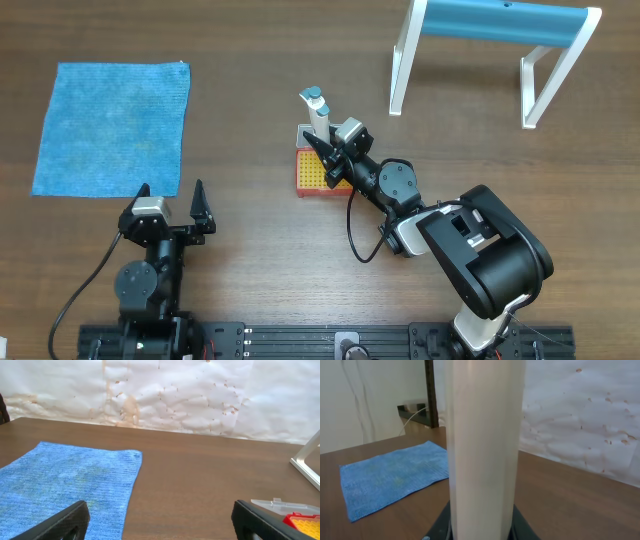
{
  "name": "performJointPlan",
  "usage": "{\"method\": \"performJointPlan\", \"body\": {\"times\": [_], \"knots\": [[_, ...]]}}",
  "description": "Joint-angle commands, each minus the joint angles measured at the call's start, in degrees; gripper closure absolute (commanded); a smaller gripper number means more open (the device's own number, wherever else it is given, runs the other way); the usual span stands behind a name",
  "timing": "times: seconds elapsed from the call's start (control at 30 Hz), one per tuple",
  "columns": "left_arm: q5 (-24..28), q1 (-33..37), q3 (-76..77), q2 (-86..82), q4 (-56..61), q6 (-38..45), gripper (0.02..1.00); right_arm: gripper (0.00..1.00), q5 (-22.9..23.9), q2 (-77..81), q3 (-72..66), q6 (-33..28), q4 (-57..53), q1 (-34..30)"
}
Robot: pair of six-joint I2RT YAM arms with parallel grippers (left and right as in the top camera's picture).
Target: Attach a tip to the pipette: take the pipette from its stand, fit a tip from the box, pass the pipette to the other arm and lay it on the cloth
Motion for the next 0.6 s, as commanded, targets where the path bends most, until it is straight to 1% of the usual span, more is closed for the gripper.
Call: {"method": "performJointPlan", "body": {"times": [0.03, 0.33, 0.6], "knots": [[0.2, 0.1, -0.1, -0.4, -0.3, -0.5, 0.099, 0.921, -0.8, 0.7, 0.1, 0.6, 0.3, -0.3], [0.2, 0.1, -0.1, -0.4, -0.3, -0.5, 0.102, 0.921, -0.9, 0.7, -0.3, 0.6, 0.3, -0.3], [0.2, 0.1, -0.1, -0.4, -0.3, -0.5, 0.102, 0.919, -1.8, 0.7, -1.0, 0.6, 0.3, -0.3]]}}
